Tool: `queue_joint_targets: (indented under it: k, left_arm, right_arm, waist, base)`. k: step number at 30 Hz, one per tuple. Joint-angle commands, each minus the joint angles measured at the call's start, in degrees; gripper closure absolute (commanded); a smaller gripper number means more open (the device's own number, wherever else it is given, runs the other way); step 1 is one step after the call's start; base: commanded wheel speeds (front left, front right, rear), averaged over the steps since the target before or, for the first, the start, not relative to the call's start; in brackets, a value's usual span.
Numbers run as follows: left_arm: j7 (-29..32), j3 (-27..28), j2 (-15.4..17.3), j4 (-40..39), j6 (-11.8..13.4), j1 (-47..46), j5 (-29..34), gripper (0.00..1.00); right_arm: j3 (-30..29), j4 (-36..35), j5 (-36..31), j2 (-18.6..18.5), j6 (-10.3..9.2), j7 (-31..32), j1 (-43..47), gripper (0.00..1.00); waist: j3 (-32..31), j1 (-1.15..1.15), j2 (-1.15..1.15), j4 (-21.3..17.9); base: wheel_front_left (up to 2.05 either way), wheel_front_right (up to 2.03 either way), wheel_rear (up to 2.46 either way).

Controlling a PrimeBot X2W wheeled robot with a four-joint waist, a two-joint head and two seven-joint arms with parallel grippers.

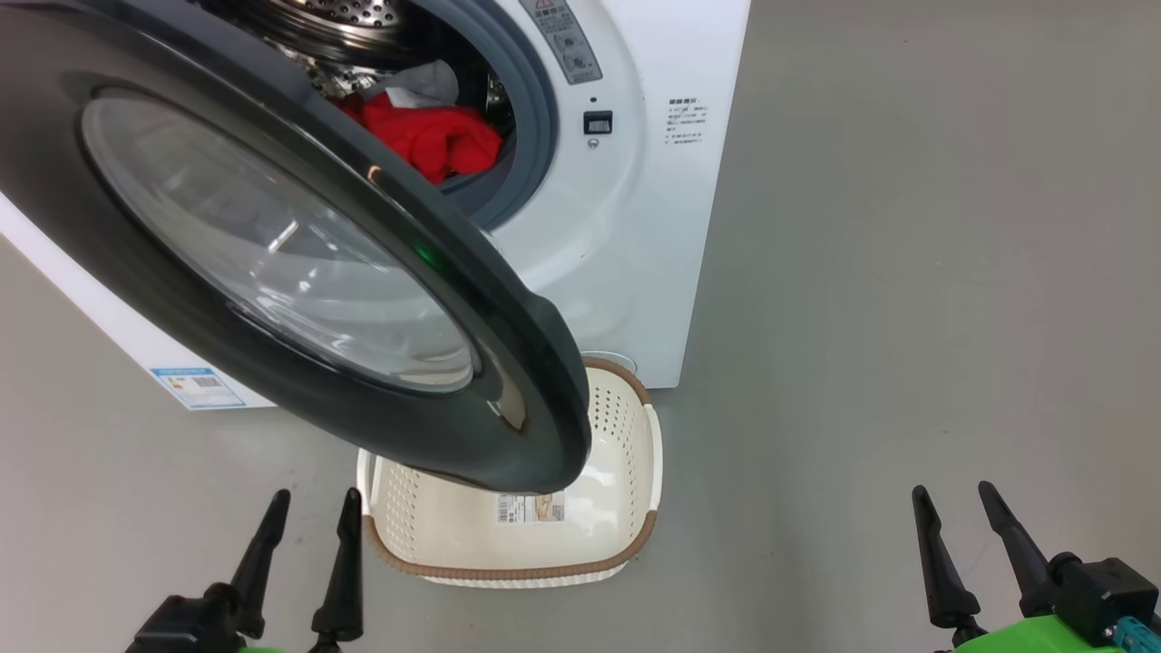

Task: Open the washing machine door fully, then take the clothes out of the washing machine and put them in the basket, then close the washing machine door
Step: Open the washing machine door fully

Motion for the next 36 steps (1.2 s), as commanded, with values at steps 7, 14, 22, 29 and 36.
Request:
queue_joint_targets:
  k: [7, 14, 22, 29, 36]
  left_arm:
    - [-0.7, 1.4, 0.6, -1.6, -0.3, -0.4, 0.2, 0.0]
    - [-0.7, 0.9, 0.6, -1.7, -0.3, -0.3, -0.3, 0.0]
    - [-0.7, 0.5, 0.6, -1.8, -0.3, -0.6, -0.9, 0.0]
    - [-0.7, -1.0, 0.6, -1.8, -0.3, -1.3, -1.9, 0.0]
    - [-0.7, -2.7, 0.6, -1.5, -0.3, -2.1, -3.0, 0.0]
  right_arm:
    - [2.9, -1.1, 0.5, -0.6, 0.02, -0.5, -0.3, 0.0]
    - [9.4, -3.3, 17.3, -0.6, 0.02, -0.5, -3.4, 1.0]
    - [14.9, -6.6, 40.9, -1.4, 0.02, -0.5, -9.9, 1.0]
    - [19.8, -7.7, 69.0, -4.1, 0.02, 3.1, -19.2, 1.0]
    - [17.1, -5.6, 83.1, -4.5, 0.02, 22.2, -27.2, 1.0]
  waist:
    - [0.0, 0.0, 0.0, 0.4]
    - [0.0, 0.0, 0.0, 1.0]
    - [0.5, 0.0, 0.0, 1.8]
    - [1.6, 0.0, 0.0, 3.5]
    - [3.1, 0.0, 0.0, 5.8]
  base:
    - [0.0, 0.0, 0.0]
    - [0.0, 0.0, 0.0]
    - [0.0, 0.0, 0.0]
    - [0.0, 0.0, 0.0]
    - [0.0, 0.0, 0.0]
